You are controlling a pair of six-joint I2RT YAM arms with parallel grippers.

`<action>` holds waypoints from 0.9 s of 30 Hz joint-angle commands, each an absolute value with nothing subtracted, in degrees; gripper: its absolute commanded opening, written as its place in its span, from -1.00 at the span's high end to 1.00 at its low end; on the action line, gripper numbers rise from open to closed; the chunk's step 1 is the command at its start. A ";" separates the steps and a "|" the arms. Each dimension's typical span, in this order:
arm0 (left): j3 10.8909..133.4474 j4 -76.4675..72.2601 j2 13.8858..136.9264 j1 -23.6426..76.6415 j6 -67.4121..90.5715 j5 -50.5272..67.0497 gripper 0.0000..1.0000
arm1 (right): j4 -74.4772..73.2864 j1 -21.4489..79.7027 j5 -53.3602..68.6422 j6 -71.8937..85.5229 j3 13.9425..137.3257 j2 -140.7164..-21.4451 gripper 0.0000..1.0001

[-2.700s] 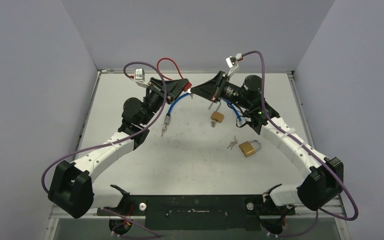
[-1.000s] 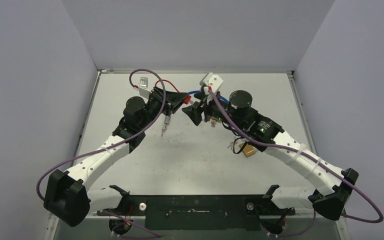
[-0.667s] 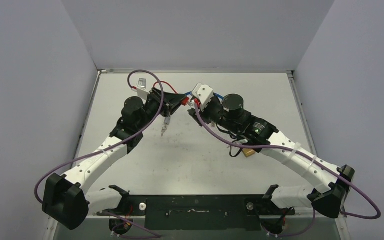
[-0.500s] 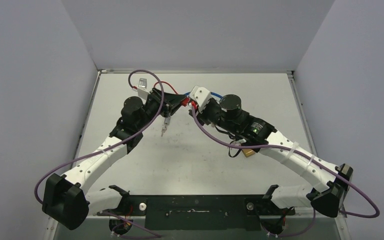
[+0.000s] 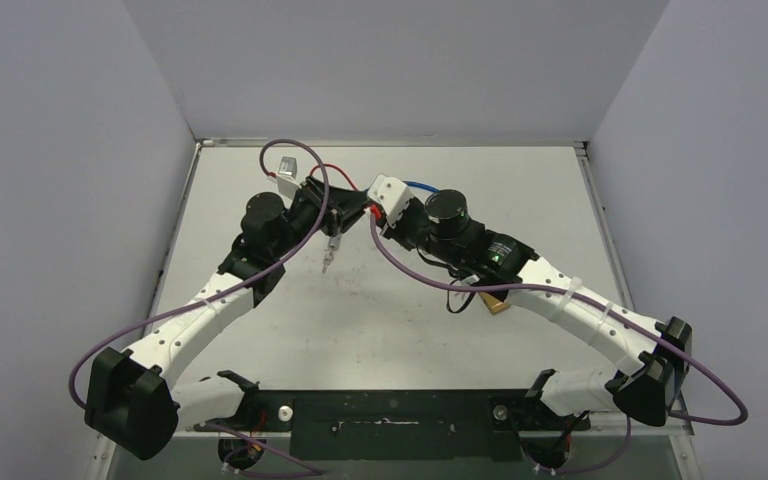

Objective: Unlock with the key

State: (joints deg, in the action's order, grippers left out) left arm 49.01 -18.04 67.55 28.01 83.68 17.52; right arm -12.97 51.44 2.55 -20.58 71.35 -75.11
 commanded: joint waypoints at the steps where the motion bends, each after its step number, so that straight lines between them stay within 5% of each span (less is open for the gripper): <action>1: 52.43 -20.32 65.20 27.60 83.77 18.72 1.00 | -9.35 51.75 0.27 -19.84 73.98 -74.64 0.89; 7: 51.33 -21.34 64.47 27.51 82.57 18.90 1.00 | -10.32 50.58 4.27 -15.57 75.11 -74.18 1.00; 21: 48.52 -29.68 62.66 27.09 77.59 22.50 1.00 | -11.02 33.59 38.94 5.76 77.94 -76.31 1.00; 25: 49.22 -27.16 62.86 27.07 78.13 21.36 1.00 | -11.32 34.01 33.88 1.49 75.73 -74.73 0.03; 27: 49.74 -26.08 62.98 27.07 78.10 20.97 1.00 | -10.29 35.13 29.49 -2.17 73.92 -73.04 -0.25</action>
State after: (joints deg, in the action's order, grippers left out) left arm 48.14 -23.77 64.99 27.42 78.78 20.01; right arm -13.61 34.57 35.42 2.33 75.53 -75.96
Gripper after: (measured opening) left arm 0.225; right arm 0.522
